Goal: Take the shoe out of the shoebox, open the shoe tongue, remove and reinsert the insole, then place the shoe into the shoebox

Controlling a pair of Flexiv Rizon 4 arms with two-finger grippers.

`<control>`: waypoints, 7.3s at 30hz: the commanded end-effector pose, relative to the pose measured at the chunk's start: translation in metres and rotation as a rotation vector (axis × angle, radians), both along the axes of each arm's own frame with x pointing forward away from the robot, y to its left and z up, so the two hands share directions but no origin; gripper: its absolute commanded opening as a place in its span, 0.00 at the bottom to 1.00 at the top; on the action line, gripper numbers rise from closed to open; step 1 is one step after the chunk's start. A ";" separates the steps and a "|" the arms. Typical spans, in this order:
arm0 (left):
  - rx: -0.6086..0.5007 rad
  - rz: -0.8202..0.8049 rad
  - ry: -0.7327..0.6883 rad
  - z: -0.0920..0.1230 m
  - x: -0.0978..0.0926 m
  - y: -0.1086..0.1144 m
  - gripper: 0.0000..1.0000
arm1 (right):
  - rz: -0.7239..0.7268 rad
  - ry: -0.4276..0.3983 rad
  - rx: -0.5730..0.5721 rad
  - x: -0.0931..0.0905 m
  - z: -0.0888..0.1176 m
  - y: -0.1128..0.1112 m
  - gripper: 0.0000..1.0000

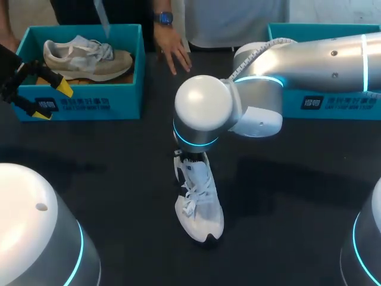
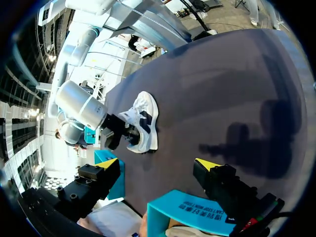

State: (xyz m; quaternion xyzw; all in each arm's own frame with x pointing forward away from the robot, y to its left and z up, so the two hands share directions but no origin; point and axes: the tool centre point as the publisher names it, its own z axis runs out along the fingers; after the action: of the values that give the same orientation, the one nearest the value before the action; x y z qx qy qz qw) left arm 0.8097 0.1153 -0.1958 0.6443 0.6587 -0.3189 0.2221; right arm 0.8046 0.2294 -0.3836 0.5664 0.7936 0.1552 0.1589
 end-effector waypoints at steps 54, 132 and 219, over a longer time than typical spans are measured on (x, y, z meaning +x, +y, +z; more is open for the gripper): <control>0.001 -0.001 -0.001 0.000 0.000 0.000 1.00 | -0.034 0.196 -0.033 -0.057 0.025 -0.007 1.00; 0.001 -0.001 -0.001 0.000 0.000 0.000 1.00 | -0.115 0.229 -0.098 -0.114 0.064 -0.007 0.43; 0.001 -0.001 -0.001 0.000 0.000 0.000 1.00 | 0.415 0.037 -0.297 -0.053 0.123 -0.013 0.41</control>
State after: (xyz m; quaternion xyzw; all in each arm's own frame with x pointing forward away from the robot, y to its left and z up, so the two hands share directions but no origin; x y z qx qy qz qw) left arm 0.8097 0.1153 -0.1958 0.6442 0.6587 -0.3190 0.2221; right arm 0.7484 0.2169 -0.2639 0.4047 0.8938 0.0691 0.1805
